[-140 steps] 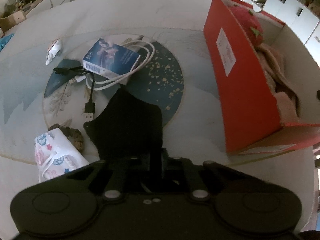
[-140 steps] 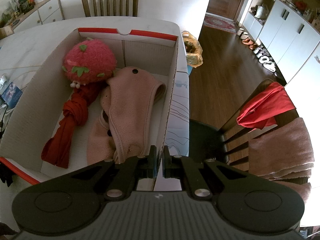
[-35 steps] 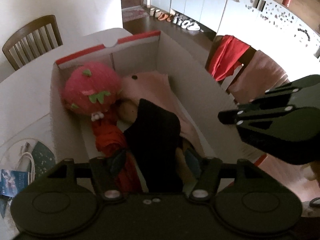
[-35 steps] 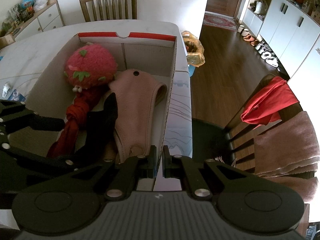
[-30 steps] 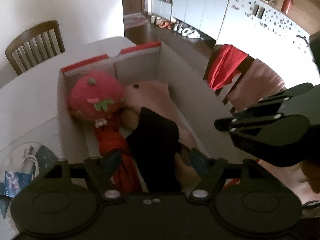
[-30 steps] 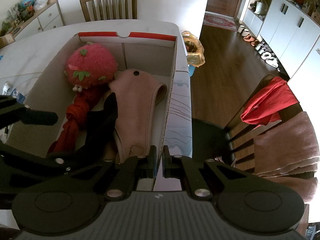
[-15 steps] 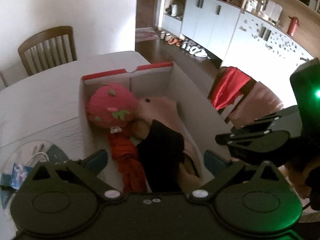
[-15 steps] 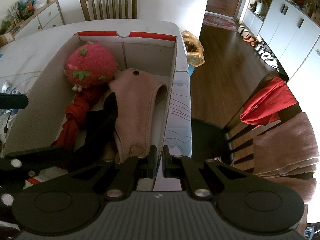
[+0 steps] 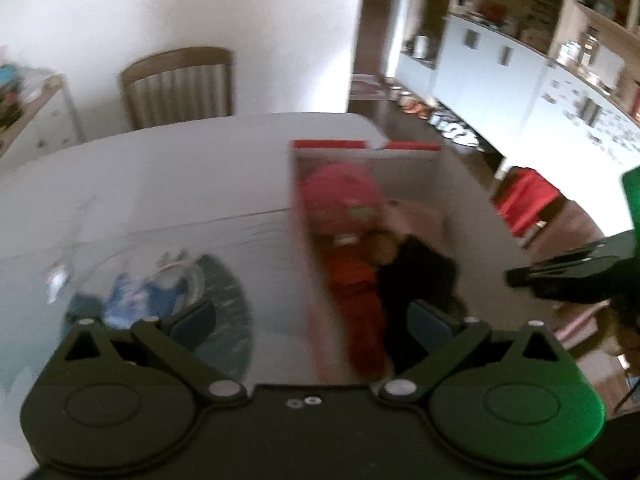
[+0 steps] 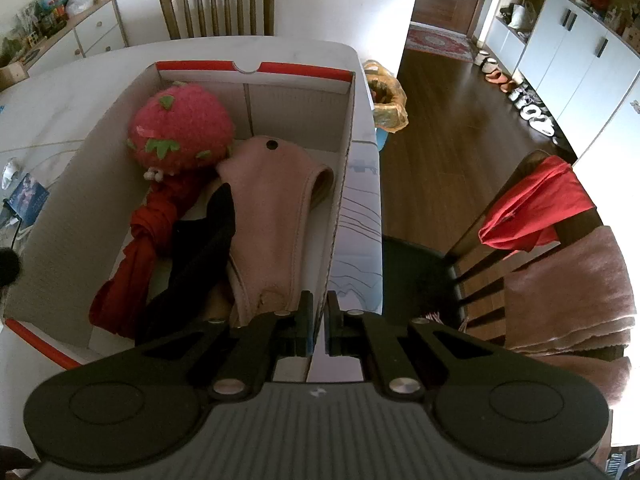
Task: Organize objects
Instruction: 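Move the left gripper to the white floral face mask and grasp it, then lift the face mask with the left gripper and carry it over the box, then lower the face mask onto the black cloth and open the left gripper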
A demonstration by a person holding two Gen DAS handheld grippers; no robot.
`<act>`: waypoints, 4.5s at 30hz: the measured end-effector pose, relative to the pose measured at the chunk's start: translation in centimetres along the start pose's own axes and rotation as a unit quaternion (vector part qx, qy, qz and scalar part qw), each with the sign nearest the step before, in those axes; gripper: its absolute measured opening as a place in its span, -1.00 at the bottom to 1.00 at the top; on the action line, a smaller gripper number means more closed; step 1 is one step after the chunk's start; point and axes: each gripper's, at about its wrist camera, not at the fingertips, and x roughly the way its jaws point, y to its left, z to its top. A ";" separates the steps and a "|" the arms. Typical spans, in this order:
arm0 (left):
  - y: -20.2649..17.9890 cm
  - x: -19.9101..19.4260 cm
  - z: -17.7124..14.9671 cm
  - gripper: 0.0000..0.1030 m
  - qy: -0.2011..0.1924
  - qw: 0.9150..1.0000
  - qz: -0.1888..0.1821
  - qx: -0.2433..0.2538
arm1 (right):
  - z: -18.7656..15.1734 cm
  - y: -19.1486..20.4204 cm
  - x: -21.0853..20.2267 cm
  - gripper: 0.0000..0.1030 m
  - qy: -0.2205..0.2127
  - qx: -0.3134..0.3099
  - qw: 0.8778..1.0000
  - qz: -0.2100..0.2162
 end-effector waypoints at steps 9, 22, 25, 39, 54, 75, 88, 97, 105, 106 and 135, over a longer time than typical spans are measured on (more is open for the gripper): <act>7.1 -0.9 -3.6 0.97 0.036 0.993 0.090 -0.063 | 0.0 0.0 -0.1 -0.91 0.001 0.002 1.000 -0.001; 13.6 0.2 -10.2 0.97 0.091 0.960 0.159 -0.212 | -0.1 -0.2 -0.5 -0.91 0.003 0.000 1.000 -0.006; 13.8 0.5 -11.0 0.97 0.097 0.955 0.160 -0.229 | 0.0 0.0 -0.5 -0.91 0.004 -0.001 1.000 -0.008; 14.8 2.8 -12.5 0.81 0.121 0.941 0.181 -0.257 | 0.0 0.1 -0.4 -0.91 0.005 -0.002 1.000 -0.010; 13.5 2.0 -12.4 -0.43 0.115 0.952 0.169 -0.229 | 0.1 0.1 -0.4 -0.91 0.005 -0.003 1.000 -0.010; 8.2 -1.5 -8.3 -0.89 0.070 0.984 0.060 -0.155 | 0.1 0.0 -0.5 -0.91 0.003 -0.003 1.000 -0.007; 3.2 -2.0 -2.5 -0.89 0.027 0.997 -0.004 -0.077 | 0.2 0.1 -0.4 -0.91 0.004 -0.001 1.000 -0.006; -1.4 -0.7 0.5 -0.88 0.026 0.999 -0.045 -0.014 | 0.4 0.2 -0.4 -0.91 0.004 0.002 1.000 -0.003; -5.1 1.8 2.2 -0.87 0.044 0.996 -0.074 0.030 | 0.5 0.2 -0.4 -0.91 0.004 0.006 1.000 -0.001; -5.6 2.2 2.3 -0.87 0.047 0.995 -0.077 0.035 | 0.5 0.2 -0.4 -0.91 0.004 0.006 1.000 -0.001; -10.9 11.9 1.5 -0.66 0.173 0.978 -0.049 0.106 | 0.5 0.1 -0.4 -0.91 0.004 0.010 1.000 0.001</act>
